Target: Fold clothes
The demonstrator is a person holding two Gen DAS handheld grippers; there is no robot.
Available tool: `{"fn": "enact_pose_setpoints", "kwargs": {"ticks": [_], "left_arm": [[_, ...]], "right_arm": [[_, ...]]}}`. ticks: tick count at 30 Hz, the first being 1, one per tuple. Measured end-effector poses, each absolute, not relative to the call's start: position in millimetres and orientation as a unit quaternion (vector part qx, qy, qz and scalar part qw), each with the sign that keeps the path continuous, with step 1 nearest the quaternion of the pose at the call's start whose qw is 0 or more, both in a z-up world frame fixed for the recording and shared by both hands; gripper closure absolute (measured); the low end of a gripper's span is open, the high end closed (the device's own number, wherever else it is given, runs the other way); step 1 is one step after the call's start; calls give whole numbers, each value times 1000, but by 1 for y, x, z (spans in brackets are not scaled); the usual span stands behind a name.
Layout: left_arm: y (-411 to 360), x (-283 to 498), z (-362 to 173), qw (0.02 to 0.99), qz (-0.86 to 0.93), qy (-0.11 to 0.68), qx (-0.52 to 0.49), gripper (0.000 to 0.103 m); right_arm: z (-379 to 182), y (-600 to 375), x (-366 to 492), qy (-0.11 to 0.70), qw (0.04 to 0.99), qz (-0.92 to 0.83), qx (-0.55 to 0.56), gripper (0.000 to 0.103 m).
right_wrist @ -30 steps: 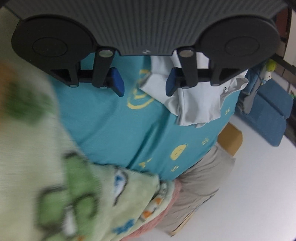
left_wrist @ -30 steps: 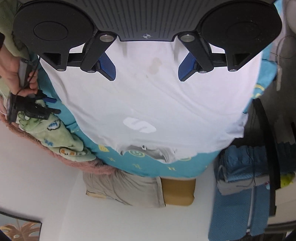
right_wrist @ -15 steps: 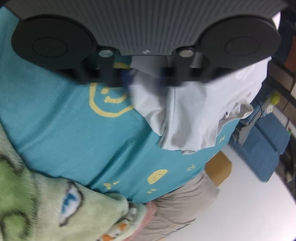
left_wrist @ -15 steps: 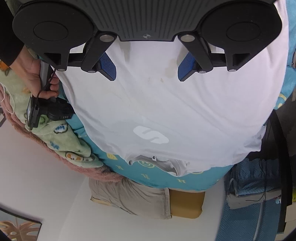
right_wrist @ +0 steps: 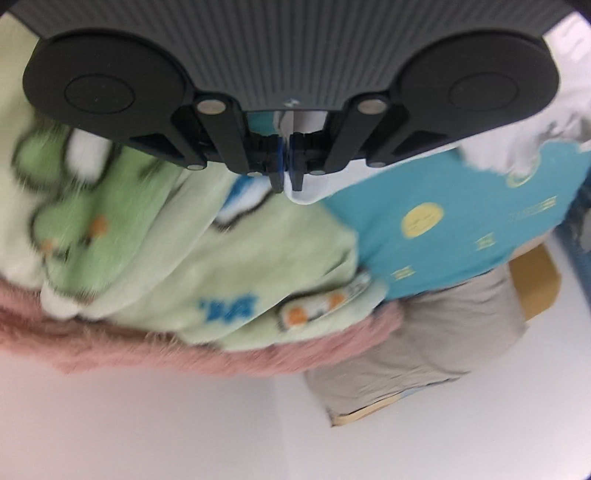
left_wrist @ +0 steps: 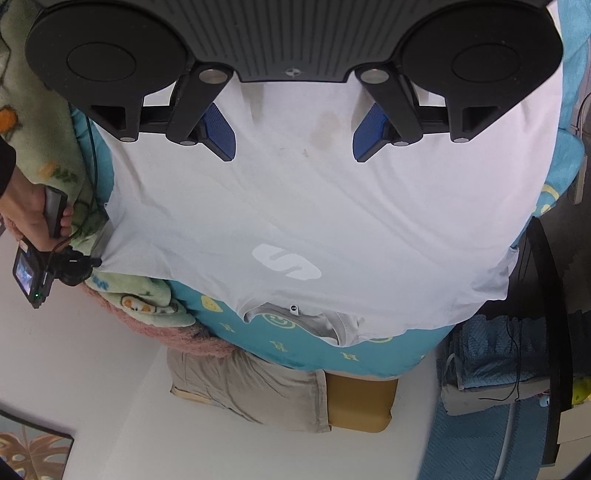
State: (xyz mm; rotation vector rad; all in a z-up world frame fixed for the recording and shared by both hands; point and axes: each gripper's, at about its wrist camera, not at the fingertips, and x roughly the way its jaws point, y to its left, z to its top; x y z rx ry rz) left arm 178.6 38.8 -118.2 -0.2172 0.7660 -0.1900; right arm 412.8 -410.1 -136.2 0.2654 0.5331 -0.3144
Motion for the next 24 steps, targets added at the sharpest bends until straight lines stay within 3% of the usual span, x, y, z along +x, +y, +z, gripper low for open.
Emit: {"fn": "enact_pose_setpoints", "kwargs": {"ticks": [4,6,7,8,17,21,24], "left_arm": [[40,185,-122,916,-89,376,-105,31],[40,187,-123,916,-86,377,-105,31],[40,186,-122,917,-86,375,-103,31],[40,186,-121,918,-86,373,-102,31],[46,172,-116,925,-74,361,-95,31],[51,168,-115,924,-73,361,-103,31],[50,170,-117,925,-70,362,-98,31]], "right_arm": [[-142,-421,410,241,949,-154,135,89],[-146,-423,404,241,946,-150,155,56],[-148,-422,397,239,945,-143,174,27],[-150,-421,389,235,943,-137,193,19],[-220,-402,304,271,817,-77,502,19],[-241,-384,312,298,794,-63,526,19],[-249,-374,322,263,796,-43,543,19]]}}
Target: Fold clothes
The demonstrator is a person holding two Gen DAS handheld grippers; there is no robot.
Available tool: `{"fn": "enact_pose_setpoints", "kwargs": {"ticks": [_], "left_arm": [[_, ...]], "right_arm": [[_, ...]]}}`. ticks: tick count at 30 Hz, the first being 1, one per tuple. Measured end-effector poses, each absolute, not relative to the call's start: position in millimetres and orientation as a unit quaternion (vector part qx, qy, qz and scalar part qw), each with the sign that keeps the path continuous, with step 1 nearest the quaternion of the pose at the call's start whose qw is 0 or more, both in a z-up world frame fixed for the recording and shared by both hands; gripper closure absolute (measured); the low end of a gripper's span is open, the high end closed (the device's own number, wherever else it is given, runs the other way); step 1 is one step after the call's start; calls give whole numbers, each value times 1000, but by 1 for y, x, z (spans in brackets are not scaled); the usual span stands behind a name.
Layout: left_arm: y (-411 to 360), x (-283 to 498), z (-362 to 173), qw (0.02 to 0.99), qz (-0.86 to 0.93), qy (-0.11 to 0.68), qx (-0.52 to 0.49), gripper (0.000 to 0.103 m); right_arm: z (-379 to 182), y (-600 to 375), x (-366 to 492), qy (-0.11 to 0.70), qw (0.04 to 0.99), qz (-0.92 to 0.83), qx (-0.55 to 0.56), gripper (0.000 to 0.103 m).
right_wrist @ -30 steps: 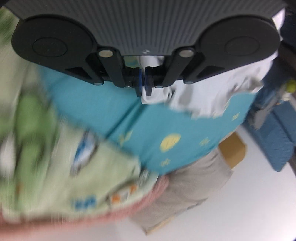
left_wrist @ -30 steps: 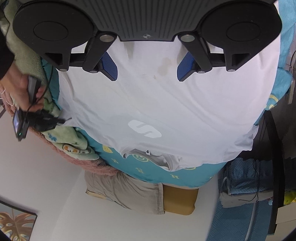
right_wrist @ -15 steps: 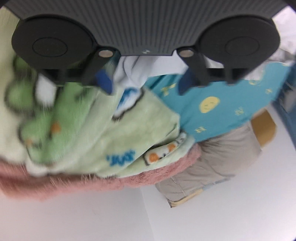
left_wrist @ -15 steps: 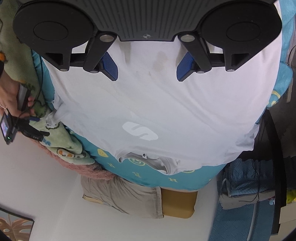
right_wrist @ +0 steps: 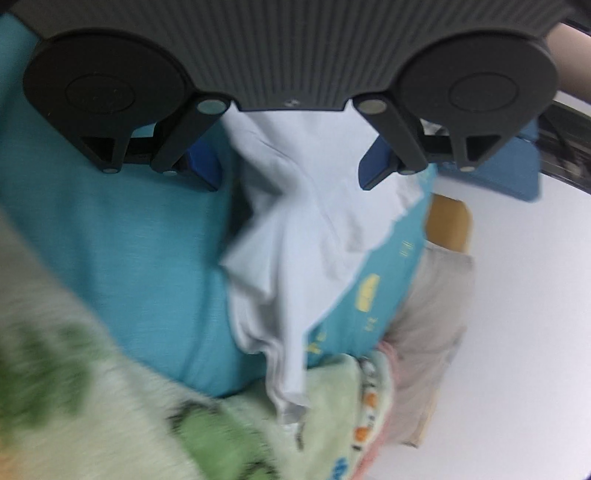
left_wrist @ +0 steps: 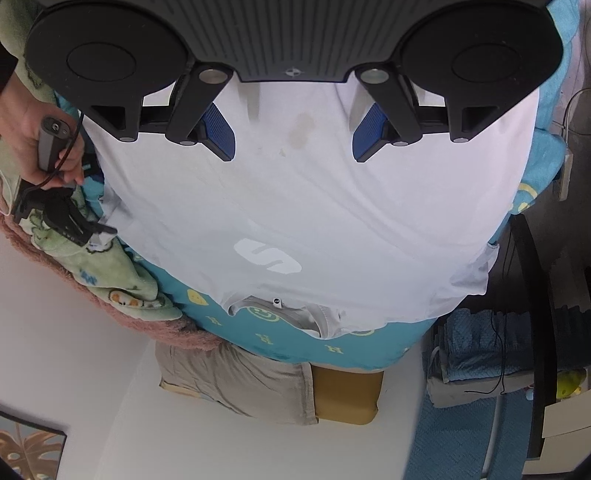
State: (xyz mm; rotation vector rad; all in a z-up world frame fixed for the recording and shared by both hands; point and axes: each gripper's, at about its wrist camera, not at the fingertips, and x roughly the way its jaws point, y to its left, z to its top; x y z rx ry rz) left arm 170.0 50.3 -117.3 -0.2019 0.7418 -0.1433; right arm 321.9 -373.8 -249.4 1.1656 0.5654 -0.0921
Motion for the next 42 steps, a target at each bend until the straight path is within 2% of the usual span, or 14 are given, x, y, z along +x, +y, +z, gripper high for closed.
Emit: {"fn": "enact_pose_setpoints", "kwargs": {"ticks": [11,13,14,15,16,17,19,25,33,36,42], "left_arm": [[40,188,-132,911,-90,386,-115,31],[39,190,-133,909,-90,390,-118,31],[38,191,-134,908,-89,392,-119,31],[38,193,-134,907,-89,393,-122,31],[39,194,-133,907,-88,393,-124,31],[39,195,-132,907,-88,391,-127,31],[42,196,-128,909,-87,385,-132,31],[51,196,-107,923,-71,358,-122,31],[86,186,-80,936,-43,327,-126,30],[110,183,-74,936,-22,322,-144,30],[159,189,-70,932,32,316,-173,30]], "right_arm": [[-268,-367,371,118,814,-47,567,21],[-264,-371,379,107,823,-67,554,21],[-260,-375,384,116,829,-77,541,25],[-256,-378,389,125,835,-88,529,29],[-252,-380,396,145,840,-101,513,45],[-249,-381,405,183,845,-116,489,68],[-238,-382,419,241,857,-141,434,92],[-169,-369,412,213,906,-165,325,94],[-77,-269,395,176,964,-169,105,95],[-71,-203,399,174,972,-157,16,94],[-123,-76,418,214,967,-94,-105,94]]}}
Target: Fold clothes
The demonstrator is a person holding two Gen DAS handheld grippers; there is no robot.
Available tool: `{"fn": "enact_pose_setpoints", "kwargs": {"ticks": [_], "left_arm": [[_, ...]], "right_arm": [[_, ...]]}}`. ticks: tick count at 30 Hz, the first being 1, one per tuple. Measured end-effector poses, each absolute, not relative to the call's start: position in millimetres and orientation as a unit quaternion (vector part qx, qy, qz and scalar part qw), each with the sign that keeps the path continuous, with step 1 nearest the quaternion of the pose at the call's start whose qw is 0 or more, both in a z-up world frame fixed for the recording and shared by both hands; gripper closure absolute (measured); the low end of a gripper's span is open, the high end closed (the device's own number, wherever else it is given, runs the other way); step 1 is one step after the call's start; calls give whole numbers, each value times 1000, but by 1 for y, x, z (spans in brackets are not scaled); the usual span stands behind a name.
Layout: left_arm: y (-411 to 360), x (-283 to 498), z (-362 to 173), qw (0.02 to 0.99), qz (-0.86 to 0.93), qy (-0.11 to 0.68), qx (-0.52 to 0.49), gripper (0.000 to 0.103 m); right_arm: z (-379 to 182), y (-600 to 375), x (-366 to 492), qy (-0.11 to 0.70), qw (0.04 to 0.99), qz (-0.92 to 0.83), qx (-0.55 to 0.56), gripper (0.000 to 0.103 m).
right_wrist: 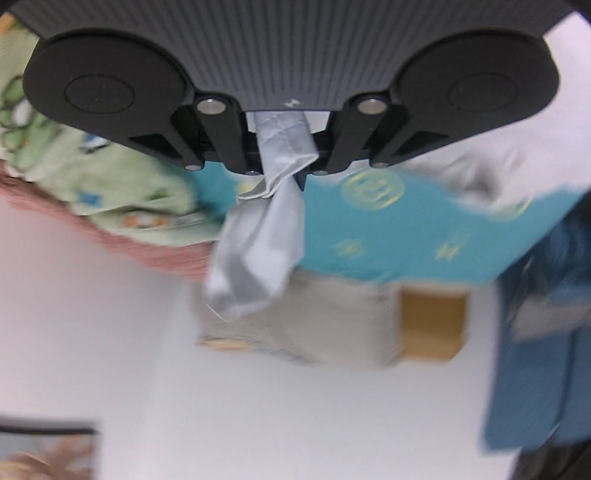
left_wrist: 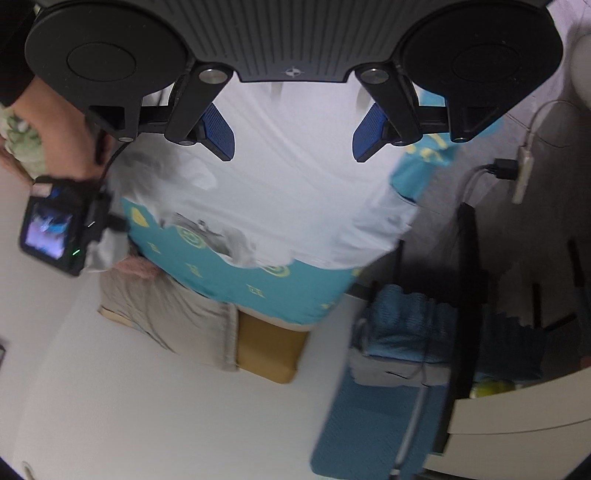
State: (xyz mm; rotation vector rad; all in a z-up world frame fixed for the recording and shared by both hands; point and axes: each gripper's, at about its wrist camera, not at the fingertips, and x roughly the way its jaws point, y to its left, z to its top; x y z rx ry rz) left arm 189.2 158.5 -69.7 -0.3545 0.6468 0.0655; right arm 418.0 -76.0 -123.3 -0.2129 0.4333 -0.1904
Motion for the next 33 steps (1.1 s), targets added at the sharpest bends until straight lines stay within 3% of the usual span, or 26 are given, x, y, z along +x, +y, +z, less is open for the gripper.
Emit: {"fn": "enact_pose_setpoints", "kwargs": {"ticks": [6,12,13,14,15,16,17,27,33], "left_arm": [[177,205,-85,923,58,334,-180,30],[174,218,-99,919,54,347,-178,30],[171,218,-101,919,49,350,-177,30],[168,219,-102,919,44,352,-173,30],[165,219,-103,918,40,355,-170,30],[162,219,-104,918,36,358,-166,30],[160,217,-104,920,33,356,-162,30],[131,189,-97,923,-14,352,-154,30],[93,153,-93,915,-92,368,-140,30]], "right_arm": [[-173,-3,433,251,956,-50,-145,94],[-180,-12,441,274,956,-25,-101,91],[-180,-18,442,289,954,-10,-80,87],[-177,-24,442,305,951,5,-58,68],[-174,-31,438,312,949,18,-33,56],[-167,-38,430,312,950,30,-11,33],[-160,-46,419,308,951,41,9,21],[-62,-138,237,291,944,69,143,21],[-49,-203,117,302,925,30,229,20]]}}
